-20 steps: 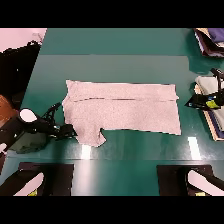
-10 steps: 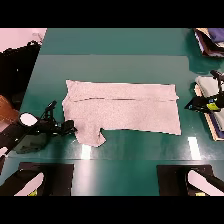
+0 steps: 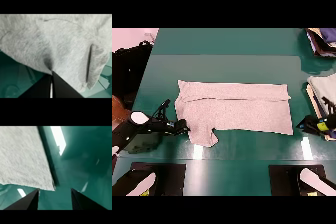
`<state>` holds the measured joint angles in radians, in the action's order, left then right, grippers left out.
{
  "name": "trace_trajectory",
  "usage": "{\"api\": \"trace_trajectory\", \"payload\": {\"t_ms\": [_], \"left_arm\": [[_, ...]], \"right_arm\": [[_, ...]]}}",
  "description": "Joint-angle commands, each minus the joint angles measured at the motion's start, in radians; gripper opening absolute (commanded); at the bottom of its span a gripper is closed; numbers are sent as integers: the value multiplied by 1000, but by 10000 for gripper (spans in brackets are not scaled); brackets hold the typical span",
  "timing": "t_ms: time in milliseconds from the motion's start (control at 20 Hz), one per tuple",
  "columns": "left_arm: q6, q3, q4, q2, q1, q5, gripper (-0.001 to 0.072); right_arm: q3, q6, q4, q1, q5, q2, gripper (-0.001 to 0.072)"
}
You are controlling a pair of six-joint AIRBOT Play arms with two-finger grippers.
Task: Fold the shirts.
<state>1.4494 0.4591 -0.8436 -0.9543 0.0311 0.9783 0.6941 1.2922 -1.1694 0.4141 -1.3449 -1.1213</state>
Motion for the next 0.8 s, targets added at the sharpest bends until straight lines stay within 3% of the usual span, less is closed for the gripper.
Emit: {"api": "trace_trajectory", "payload": {"t_ms": [0, 100, 200, 350, 450, 600, 750], "left_arm": [[-18, 14, 2, 1, -1, 8, 20], [-17, 14, 2, 1, -1, 2, 20], [-17, 14, 2, 1, -1, 1, 20], [-17, 14, 1, 1, -1, 3, 20], [-16, 15, -19, 10, -1, 38, 18], [39, 39, -128, 108, -1, 98, 17], [93, 55, -213, 249, -1, 243, 17]], "right_arm": [[-119, -59, 111, 74, 48, -2, 449], [-137, -64, 128, 61, 60, -18, 448], [-137, -63, 131, 29, 63, -43, 400], [-137, -64, 128, -25, 82, -64, 244], [-135, -64, 120, -45, 89, -47, 38], [-95, -64, 39, -45, 40, 32, 16], [-38, -63, -58, -44, -47, 145, 16]]}}
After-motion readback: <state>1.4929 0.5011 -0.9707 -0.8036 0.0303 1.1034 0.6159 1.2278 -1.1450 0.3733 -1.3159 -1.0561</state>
